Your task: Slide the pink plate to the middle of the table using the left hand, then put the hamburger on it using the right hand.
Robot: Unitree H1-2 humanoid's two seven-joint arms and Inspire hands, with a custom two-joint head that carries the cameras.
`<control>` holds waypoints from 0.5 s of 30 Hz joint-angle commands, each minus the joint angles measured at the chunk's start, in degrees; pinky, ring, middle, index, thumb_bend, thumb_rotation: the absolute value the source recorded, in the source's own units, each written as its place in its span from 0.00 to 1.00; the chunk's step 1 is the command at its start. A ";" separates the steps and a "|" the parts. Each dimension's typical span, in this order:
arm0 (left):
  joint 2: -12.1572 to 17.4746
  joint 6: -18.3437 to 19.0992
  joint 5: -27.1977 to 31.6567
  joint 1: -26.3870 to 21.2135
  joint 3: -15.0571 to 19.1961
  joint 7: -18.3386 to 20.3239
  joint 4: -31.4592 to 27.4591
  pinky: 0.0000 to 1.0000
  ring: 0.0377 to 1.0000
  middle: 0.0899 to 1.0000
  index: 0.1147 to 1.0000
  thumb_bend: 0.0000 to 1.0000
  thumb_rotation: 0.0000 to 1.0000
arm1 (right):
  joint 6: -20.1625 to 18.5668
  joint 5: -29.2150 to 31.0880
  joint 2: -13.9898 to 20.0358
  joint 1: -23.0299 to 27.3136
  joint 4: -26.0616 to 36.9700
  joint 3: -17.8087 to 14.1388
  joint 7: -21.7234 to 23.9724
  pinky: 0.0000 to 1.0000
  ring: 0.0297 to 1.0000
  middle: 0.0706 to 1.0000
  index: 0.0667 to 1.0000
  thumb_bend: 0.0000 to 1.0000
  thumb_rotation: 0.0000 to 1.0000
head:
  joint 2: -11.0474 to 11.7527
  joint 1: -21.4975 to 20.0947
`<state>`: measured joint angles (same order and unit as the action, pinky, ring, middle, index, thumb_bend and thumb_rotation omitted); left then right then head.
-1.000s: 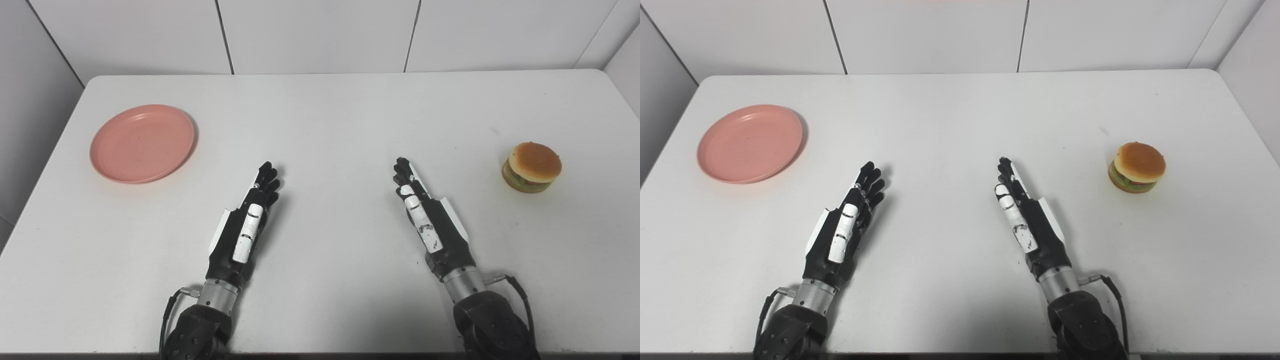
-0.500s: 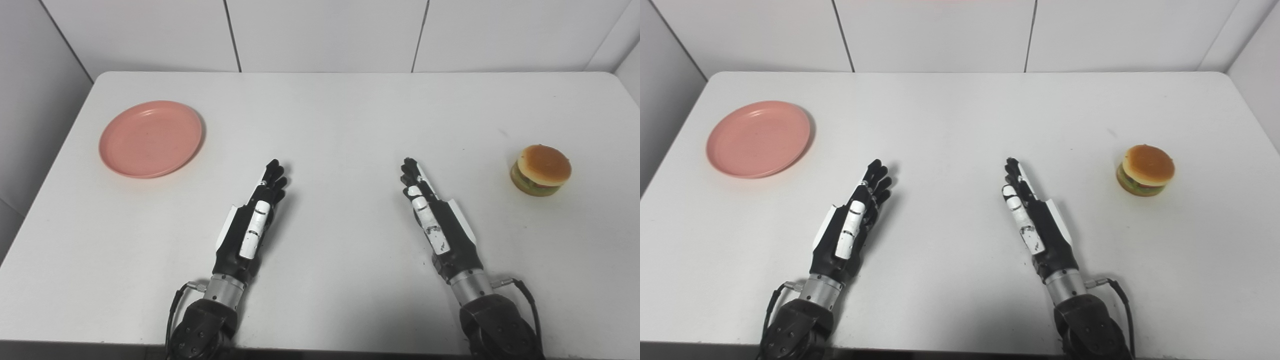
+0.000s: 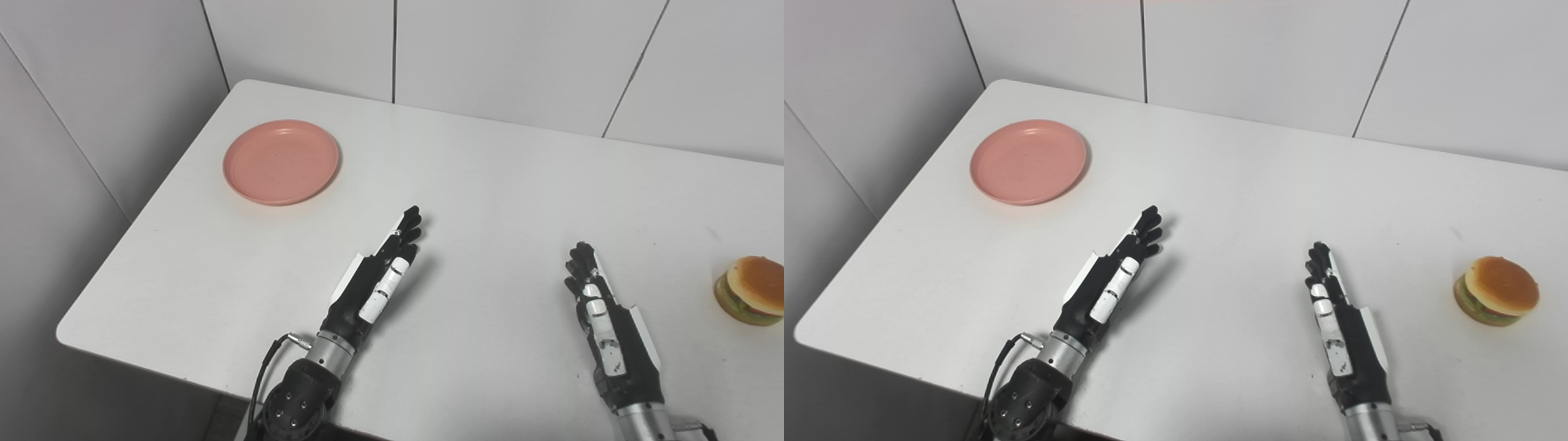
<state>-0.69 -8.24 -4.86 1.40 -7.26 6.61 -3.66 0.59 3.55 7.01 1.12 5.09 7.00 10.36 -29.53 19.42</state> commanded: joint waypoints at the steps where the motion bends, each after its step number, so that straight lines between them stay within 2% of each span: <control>1: -2.18 -1.17 -0.81 1.47 -1.83 -1.16 11.12 0.96 0.99 1.00 1.00 0.44 1.00 | 2.36 0.86 0.66 -0.64 -3.07 -0.48 1.11 1.00 1.00 1.00 1.00 0.22 1.00 | 0.06 0.25; 7: -2.98 -0.93 -1.25 1.23 -1.62 -1.46 11.62 0.96 0.99 1.00 1.00 0.43 1.00 | 2.81 0.78 0.61 -0.52 -3.23 -0.57 1.22 1.00 1.00 1.00 1.00 0.18 1.00 | 0.50 0.96; 15: -3.21 -0.92 -1.14 1.01 -1.57 -1.39 11.92 0.97 0.99 1.00 1.00 0.45 1.00 | 1.48 1.09 0.36 -0.66 -2.19 -0.72 0.98 1.00 1.00 1.00 1.00 0.15 1.00 | 0.17 1.53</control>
<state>-1.36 -8.24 -6.41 0.36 -7.37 6.36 -2.68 1.25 4.13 7.01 1.24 4.68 6.69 10.61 -29.18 20.74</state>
